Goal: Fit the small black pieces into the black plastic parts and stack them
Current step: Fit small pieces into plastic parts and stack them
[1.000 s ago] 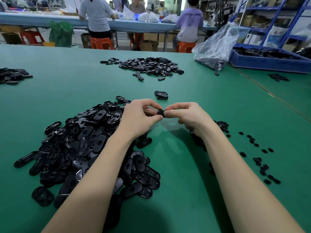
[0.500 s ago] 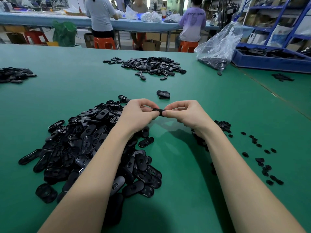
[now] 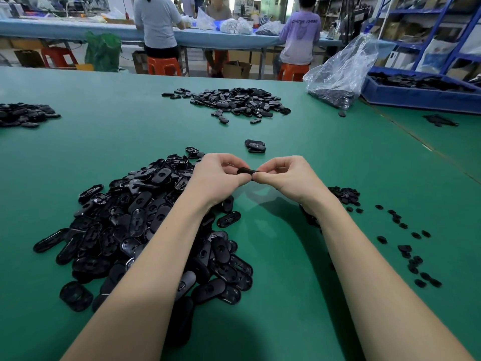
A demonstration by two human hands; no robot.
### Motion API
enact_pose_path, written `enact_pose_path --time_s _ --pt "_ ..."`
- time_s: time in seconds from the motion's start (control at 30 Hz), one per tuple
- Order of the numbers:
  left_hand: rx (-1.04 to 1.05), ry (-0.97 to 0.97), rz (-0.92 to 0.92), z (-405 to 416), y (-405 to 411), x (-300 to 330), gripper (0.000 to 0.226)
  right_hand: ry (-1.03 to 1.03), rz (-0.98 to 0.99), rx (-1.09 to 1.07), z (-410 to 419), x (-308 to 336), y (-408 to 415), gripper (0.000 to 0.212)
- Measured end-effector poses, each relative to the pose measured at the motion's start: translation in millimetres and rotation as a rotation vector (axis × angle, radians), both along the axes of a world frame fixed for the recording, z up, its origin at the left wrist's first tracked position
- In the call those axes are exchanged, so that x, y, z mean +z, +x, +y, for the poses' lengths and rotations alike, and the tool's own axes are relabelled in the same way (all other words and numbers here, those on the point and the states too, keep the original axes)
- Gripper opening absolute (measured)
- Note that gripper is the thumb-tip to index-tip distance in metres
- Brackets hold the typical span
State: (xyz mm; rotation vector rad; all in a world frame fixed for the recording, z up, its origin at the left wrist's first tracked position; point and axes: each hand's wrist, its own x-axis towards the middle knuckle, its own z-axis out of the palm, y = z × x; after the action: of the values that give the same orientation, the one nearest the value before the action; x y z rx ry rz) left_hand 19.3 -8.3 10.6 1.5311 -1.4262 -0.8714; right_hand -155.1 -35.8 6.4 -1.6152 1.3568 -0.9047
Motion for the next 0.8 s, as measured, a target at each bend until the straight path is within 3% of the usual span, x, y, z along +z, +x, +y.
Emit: enact_pose_path --time_s 0.5,0.67,0.8 --pt "0.053 0.017 0.069 -0.1 -3.4 -1.9 0.011 -0.176 0.042 0.034 -0.1 -1.1 -2.1 0.011" --pt "0.131 -0.035 0.019 -1.2 -5.5 -2.6 0.017 -0.428 0.332 -0.008 -1.9 -5.4 1.4 0.019" --pt "0.107 -0.100 -0.103 -3.6 -1.6 -1.2 0.020 -0.401 0.446 -0.130 -22.8 -3.8 5.9 0.017"
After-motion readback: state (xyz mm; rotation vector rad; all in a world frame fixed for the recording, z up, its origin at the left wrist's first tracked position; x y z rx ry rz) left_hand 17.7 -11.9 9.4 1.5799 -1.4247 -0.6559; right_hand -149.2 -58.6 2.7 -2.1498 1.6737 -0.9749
